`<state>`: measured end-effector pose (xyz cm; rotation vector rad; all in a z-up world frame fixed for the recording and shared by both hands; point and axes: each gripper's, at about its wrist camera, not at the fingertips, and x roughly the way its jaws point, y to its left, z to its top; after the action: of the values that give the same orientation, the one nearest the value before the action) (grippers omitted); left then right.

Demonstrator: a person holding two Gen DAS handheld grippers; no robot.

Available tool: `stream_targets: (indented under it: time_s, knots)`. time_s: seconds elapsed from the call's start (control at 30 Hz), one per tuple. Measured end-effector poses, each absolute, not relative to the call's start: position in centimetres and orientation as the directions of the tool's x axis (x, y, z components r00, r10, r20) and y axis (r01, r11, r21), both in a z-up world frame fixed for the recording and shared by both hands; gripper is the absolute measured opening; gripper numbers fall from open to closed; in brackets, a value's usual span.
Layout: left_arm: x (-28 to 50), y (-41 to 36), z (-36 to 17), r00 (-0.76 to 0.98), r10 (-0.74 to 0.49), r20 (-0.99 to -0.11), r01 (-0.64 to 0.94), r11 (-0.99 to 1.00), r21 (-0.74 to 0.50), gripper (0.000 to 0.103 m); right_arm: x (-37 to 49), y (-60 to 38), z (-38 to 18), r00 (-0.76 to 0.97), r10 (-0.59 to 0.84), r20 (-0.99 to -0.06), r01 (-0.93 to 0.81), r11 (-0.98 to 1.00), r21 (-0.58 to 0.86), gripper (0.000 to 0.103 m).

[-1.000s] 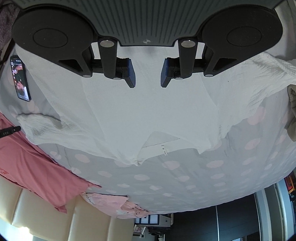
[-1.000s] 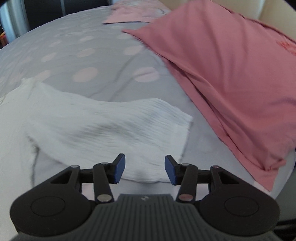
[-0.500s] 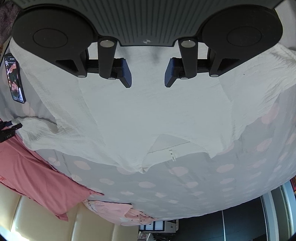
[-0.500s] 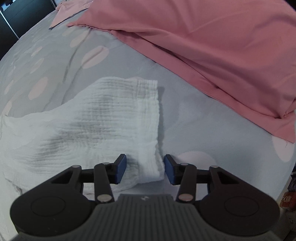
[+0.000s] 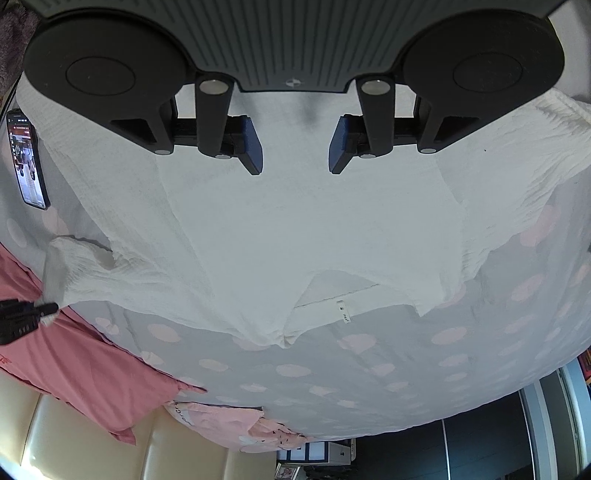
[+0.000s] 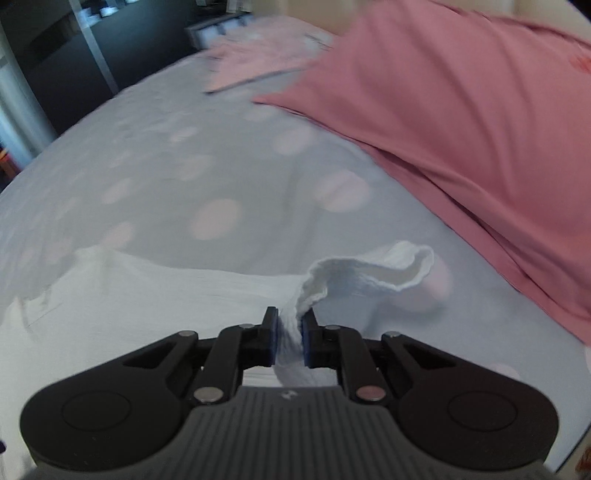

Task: Fold clothes
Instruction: 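Grasp the shirt sleeve cuff with the right tool, then fold the sleeve across the shirt body with the right tool and release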

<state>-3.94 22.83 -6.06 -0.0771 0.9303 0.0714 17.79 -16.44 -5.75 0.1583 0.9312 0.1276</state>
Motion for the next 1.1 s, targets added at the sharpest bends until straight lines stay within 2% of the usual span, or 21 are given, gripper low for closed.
stream_targets:
  time_s: [0.23, 0.57, 0.87, 0.97, 1.1]
  knots:
    - [-4.4, 23.9, -5.5, 0.599, 0.044, -0.8, -0.136, 0.99, -0.048, 0.037, 16.1, -8.0, -2.6, 0.59, 0.346, -0.73, -0.277, 0.935, 0.219, 0.014]
    - [-4.7, 24.9, -4.8, 0.615, 0.046, -0.787, -0.169, 0.983, -0.075, 0.037, 14.4, 1.5, -2.3, 0.454, 0.544, -0.706, -0.493, 0.813, 0.31, 0.015]
    - [-5.0, 25.8, -4.9, 0.614, 0.039, -0.788, -0.181, 0.979, -0.093, 0.037, 12.9, 7.9, -5.6, 0.322, 0.539, -0.778, -0.581, 0.762, 0.288, 0.015]
    - [-5.1, 25.8, -4.9, 0.615, 0.026, -0.788, -0.174, 0.979, -0.104, 0.037, 12.3, 9.4, -6.3, 0.295, 0.53, -0.795, -0.599, 0.751, 0.278, 0.02]
    - [-5.0, 25.3, -5.1, 0.616, 0.003, -0.788, -0.154, 0.981, -0.117, 0.037, 12.1, 10.0, -6.5, 0.287, 0.528, -0.799, -0.603, 0.748, 0.277, 0.021]
